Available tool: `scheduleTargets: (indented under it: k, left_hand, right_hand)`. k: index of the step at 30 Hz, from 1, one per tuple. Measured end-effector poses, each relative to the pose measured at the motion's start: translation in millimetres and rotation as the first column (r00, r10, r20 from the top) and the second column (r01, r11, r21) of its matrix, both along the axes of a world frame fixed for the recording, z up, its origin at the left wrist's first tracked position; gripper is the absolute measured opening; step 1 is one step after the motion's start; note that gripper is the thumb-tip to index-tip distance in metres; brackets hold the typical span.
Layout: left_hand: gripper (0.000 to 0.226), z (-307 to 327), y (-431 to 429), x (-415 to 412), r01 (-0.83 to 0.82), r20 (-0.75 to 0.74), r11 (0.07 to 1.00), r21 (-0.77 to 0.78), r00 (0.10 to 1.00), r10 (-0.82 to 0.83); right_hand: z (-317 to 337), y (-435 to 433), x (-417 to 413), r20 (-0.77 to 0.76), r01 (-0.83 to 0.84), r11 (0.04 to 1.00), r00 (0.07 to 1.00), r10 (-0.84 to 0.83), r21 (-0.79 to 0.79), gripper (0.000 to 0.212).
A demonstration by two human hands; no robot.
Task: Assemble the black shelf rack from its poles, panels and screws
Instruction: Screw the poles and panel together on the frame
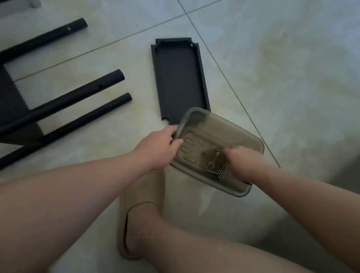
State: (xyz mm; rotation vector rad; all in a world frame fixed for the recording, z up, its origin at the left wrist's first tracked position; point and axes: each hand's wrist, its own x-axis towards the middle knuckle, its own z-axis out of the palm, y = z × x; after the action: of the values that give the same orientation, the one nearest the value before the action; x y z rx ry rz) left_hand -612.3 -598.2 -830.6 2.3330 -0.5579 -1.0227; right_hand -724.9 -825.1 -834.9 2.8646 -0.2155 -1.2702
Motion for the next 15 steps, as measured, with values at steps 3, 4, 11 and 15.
scheduleTargets:
  k: [3,4,11,15]
  left_hand:
    - [0.015,-7.7,3.5,0.8,0.008,-0.003,0.999,-0.052,1.000,-0.008]
    - [0.019,-9.1,4.1,1.7,0.015,-0.012,0.998,-0.063,1.000,-0.015]
    - [0.028,-12.3,5.6,3.5,0.008,-0.051,0.996,-0.092,0.999,-0.012]
    - [0.029,-10.2,5.3,2.5,-0.006,-0.071,0.996,-0.088,0.997,0.000]
  right_hand:
    - [-15.7,1.8,5.1,-0.008,0.026,0.997,1.000,-0.027,-0.073,0.023]
    - [-19.8,3.0,7.6,-0.001,0.026,0.995,1.000,-0.026,-0.097,0.022]
    - [-40.7,6.9,11.5,0.027,-0.081,0.980,0.996,0.087,-0.183,0.028]
    - [-42.7,5.2,12.2,0.030,-0.105,0.979,0.993,0.112,-0.175,0.025]
